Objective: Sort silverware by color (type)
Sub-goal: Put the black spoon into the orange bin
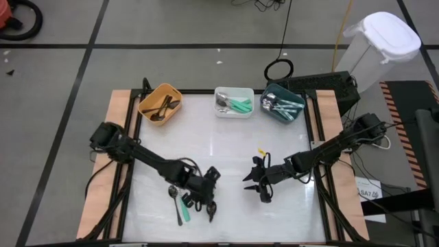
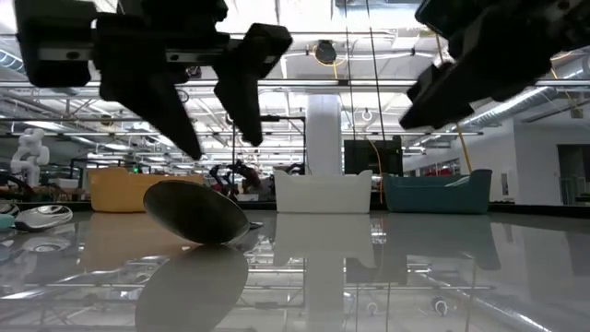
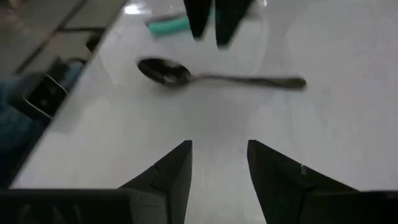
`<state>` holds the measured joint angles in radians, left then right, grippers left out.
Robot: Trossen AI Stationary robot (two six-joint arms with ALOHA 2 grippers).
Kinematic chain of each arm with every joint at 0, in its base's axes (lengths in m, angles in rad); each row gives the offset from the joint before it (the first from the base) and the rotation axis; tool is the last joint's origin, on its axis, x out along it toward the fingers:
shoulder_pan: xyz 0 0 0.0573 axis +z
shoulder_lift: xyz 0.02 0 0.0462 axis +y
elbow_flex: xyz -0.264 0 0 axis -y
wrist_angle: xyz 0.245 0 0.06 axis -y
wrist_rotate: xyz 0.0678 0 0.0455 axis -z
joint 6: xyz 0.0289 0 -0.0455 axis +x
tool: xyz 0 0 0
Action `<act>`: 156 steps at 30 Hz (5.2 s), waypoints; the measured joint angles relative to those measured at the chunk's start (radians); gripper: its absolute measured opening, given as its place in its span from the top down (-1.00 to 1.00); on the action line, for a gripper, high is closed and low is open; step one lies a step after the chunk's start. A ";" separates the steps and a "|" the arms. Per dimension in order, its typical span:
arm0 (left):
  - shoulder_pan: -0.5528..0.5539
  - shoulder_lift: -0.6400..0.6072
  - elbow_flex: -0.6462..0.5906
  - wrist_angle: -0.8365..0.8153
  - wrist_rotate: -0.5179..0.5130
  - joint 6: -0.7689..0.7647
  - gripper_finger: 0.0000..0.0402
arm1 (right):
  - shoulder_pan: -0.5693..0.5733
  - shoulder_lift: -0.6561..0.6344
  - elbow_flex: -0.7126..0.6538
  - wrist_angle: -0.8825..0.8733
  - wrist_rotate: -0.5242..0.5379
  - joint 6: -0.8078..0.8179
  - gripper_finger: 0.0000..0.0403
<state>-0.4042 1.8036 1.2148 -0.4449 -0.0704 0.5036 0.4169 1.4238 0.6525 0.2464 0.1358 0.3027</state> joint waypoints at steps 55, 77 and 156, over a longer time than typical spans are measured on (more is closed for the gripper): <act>-0.010 0.357 0.386 -0.420 -0.060 0.283 0.97 | 0.020 -0.061 0.002 0.014 0.024 -0.253 0.26; 0.096 0.295 0.382 -0.460 -0.081 -0.199 0.98 | 0.023 -0.307 0.003 -0.321 0.026 -0.158 0.26; 1.062 -0.340 -0.085 -0.592 -0.384 -0.312 0.99 | -0.155 -0.304 0.002 -0.498 0.099 -0.446 0.26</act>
<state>0.6573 1.4631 1.1296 -1.0370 -0.4541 0.1919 0.2616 1.1198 0.6544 -0.2514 0.2352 -0.1436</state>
